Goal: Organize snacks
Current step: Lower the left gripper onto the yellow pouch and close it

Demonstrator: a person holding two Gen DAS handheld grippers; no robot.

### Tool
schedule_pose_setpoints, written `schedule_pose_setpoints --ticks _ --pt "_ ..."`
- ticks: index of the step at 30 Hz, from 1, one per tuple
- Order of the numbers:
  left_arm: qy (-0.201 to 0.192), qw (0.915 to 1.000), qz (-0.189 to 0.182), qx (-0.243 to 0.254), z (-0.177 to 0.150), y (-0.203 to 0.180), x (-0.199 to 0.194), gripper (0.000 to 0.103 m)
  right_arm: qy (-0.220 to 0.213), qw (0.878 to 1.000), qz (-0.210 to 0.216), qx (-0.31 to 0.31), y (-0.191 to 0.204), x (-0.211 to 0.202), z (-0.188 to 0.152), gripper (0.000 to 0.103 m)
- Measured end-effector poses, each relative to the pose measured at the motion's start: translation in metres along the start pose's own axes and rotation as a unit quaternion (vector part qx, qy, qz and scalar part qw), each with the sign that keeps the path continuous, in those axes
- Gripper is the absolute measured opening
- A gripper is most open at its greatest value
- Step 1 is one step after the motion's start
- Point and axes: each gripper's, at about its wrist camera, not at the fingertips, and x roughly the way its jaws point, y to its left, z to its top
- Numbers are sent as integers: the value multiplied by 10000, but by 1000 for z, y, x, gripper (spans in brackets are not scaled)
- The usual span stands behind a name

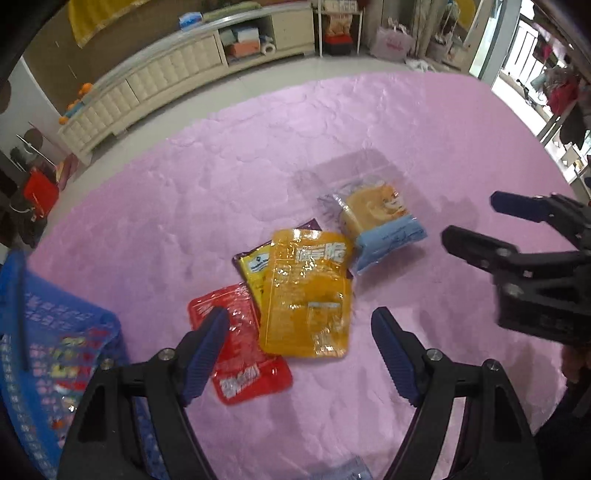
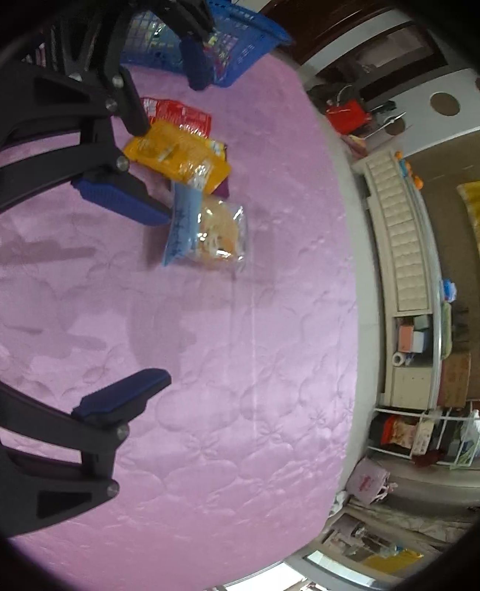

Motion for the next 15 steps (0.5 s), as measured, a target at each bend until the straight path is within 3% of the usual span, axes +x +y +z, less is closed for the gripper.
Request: schedule_pose_setpoints --ticks 5,13,15 --pt "394 9984 -323 -244 10 11 30 77 29 9999 -102 -136 6 5 3 83" --pt "366 9984 -424 -100 16 2 41 76 144 9999 -1 25 1 13 5 83" --pt "359 9989 -285 -41 13 -4 41 61 170 9998 -63 82 -4 14 4 83"
